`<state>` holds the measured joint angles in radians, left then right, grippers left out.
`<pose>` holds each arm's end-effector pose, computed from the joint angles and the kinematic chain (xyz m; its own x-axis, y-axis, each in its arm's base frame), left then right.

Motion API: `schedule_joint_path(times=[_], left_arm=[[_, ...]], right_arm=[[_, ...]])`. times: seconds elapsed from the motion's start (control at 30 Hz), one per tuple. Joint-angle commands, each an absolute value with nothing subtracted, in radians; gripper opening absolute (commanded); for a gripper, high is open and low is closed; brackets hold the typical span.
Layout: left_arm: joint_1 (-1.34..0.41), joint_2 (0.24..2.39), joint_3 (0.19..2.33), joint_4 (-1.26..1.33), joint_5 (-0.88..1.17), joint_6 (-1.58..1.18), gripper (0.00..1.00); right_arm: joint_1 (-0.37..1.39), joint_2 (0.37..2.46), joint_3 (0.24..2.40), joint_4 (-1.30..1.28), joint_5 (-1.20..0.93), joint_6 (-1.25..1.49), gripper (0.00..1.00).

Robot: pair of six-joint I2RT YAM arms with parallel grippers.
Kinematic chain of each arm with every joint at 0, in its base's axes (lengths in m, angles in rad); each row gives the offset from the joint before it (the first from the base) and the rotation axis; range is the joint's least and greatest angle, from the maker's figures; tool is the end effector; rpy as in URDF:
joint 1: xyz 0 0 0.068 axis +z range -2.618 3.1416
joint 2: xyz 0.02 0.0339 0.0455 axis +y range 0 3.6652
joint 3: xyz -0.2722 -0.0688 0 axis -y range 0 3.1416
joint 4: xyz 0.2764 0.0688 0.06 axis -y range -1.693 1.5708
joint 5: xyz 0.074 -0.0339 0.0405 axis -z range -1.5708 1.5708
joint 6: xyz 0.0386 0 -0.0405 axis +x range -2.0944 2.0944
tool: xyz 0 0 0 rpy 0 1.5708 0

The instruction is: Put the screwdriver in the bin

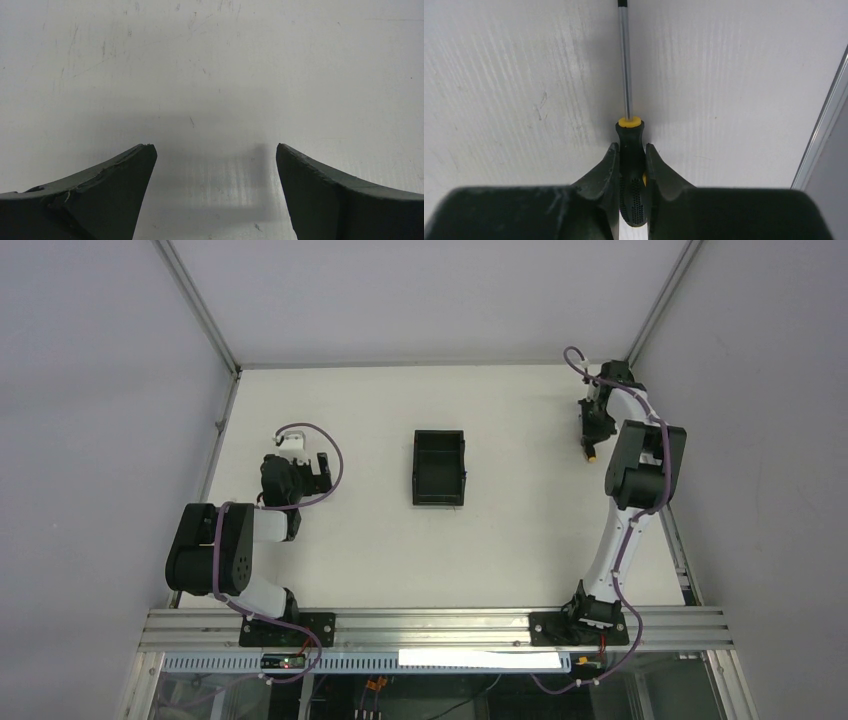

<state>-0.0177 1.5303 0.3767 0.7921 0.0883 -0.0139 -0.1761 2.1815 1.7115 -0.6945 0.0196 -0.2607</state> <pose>0.2809 -0.0084 0.1173 -0.3550 -0.0076 -0.9348 0.0952 0.9945 -0.0442 0.4864 -0.0873 0.1614 -0.9209 -0.0979 -0.3772 -0.0565 0.9913 -0.1193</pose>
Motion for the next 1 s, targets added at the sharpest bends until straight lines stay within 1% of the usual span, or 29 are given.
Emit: schedule_joint_path(times=[0.0,0.1,0.13,0.23,0.33,0.43,0.57,0.67,0.8,0.97], left_arm=[[-0.014,1.508,0.374,0.822,0.098,-0.017,0.99],[-0.014,1.508,0.374,0.822,0.097,-0.017,0.99],[-0.014,1.508,0.374,0.822,0.098,-0.017,0.99],[-0.014,1.508,0.374,0.823,0.097,-0.017,0.99],[-0.014,1.508,0.374,0.822,0.097,-0.017,0.99],[-0.014,1.508,0.374,0.822,0.098,-0.017,0.99],[-0.014,1.508,0.374,0.822,0.098,-0.017,0.99],[-0.014,1.508,0.374,0.822,0.099,-0.017,0.99],[-0.013,1.507,0.374,0.823,0.097,-0.017,0.99],[-0.014,1.508,0.374,0.822,0.097,-0.017,0.99]], right_arm=[[-0.167,2.040,1.772,-0.768,0.019,-0.149,0.02],[-0.160,1.963,1.815,-0.844,0.008,-0.054,0.05],[-0.157,1.939,1.832,-0.878,-0.029,-0.021,0.06],[-0.136,1.863,1.868,-0.963,-0.075,0.117,0.07],[-0.090,1.789,1.849,-0.980,-0.109,0.180,0.10],[0.020,1.688,1.802,-0.952,-0.111,0.203,0.10],[0.204,1.612,1.753,-0.908,-0.108,0.222,0.10],[0.335,1.586,1.706,-0.837,-0.068,0.244,0.09],[0.489,1.603,1.644,-0.732,-0.036,0.255,0.10],[0.598,1.694,1.605,-0.660,-0.020,0.234,0.13]])
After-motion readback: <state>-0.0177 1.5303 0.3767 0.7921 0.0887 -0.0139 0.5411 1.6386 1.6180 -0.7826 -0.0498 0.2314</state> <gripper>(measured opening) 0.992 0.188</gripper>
